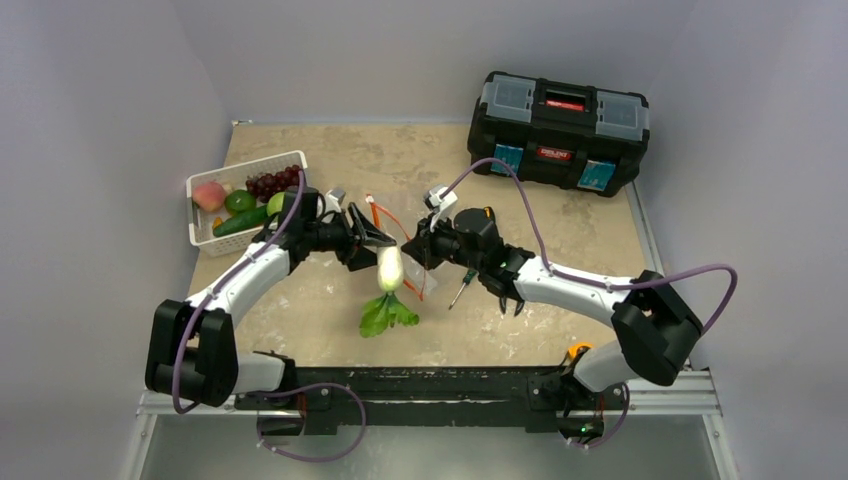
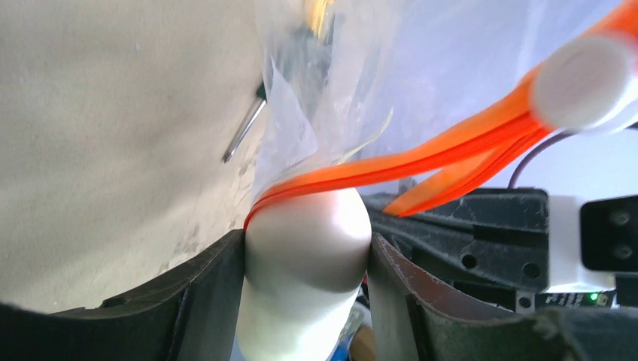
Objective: Place the food in the zip-top bag and seal the zipper
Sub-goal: Place the fake vegetable in the zipper food storage bag.
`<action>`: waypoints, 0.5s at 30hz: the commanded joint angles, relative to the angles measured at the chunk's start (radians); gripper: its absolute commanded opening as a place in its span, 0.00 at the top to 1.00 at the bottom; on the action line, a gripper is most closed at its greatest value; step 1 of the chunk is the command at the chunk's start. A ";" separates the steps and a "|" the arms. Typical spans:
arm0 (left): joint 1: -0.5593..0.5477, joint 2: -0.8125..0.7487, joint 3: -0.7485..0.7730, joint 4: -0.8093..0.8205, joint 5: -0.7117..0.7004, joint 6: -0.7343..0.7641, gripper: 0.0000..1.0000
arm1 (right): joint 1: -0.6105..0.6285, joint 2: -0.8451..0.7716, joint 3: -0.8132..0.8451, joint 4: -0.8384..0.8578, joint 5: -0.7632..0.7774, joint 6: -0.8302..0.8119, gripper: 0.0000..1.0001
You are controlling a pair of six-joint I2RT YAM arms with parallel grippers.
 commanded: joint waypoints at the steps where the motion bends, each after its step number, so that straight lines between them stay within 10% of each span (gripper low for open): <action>1: 0.013 -0.016 0.009 0.178 -0.074 -0.083 1.00 | 0.019 -0.002 0.016 0.053 -0.145 0.014 1.00; 15: -0.015 -0.171 0.001 0.156 -0.345 0.027 1.00 | 0.019 -0.006 0.122 -0.011 -0.340 0.208 1.00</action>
